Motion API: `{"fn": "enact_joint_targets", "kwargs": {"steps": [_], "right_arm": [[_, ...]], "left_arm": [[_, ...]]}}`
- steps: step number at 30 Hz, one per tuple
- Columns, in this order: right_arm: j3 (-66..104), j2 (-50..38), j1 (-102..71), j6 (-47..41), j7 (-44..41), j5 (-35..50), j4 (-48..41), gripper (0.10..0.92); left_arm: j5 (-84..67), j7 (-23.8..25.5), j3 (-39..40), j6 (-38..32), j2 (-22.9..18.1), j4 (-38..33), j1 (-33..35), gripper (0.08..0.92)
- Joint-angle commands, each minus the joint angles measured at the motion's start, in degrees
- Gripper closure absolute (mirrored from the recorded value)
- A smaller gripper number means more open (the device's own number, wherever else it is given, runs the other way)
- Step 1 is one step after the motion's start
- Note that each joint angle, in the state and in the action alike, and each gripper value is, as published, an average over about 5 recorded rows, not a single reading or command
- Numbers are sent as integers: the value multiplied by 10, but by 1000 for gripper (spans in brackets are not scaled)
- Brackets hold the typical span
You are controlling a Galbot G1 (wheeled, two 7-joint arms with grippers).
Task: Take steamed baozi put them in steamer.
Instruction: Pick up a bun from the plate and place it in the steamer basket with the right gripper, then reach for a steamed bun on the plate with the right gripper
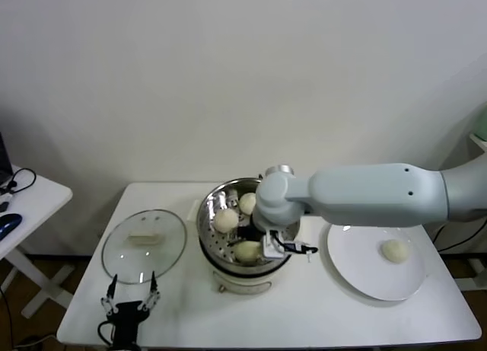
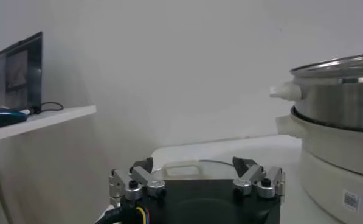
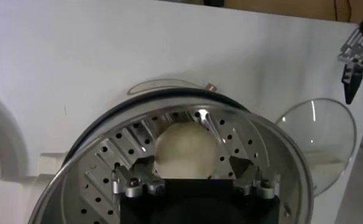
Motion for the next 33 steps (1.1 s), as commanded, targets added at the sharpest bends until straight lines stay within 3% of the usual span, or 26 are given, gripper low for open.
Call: {"fn": "enact_joint_targets", "kwargs": {"steps": [1, 4, 9, 12, 15, 19, 24, 33], "right_arm": [[7, -20, 37, 12, -10, 70, -14, 205], [-16, -47, 103, 20, -32, 137, -16, 203], [-148, -88, 260, 12, -93, 354, -53, 203], [-219, -119, 307, -23, -109, 451, -75, 203], [-265, -162, 316, -83, -103, 496, -99, 203], [-281, -225, 270, -143, -90, 475, -141, 203], [-245, -300, 167, -159, -83, 382, -203, 203], [-34, -357, -63, -160, -72, 276, -293, 203]], "left_arm": [[1, 0, 2, 1, -3, -1, 0, 177], [1, 0, 2, 1, -3, -2, 1, 177], [1, 1, 4, 1, -1, -6, 3, 177], [1, 1, 5, 1, 0, -9, 4, 177], [-3, 1, 7, 2, 1, -13, 4, 177], [-8, 1, 9, 2, 3, -23, 6, 177], [-12, 1, 11, 2, 3, -30, 8, 177], [-12, 1, 8, 1, 3, -26, 7, 177]]}}
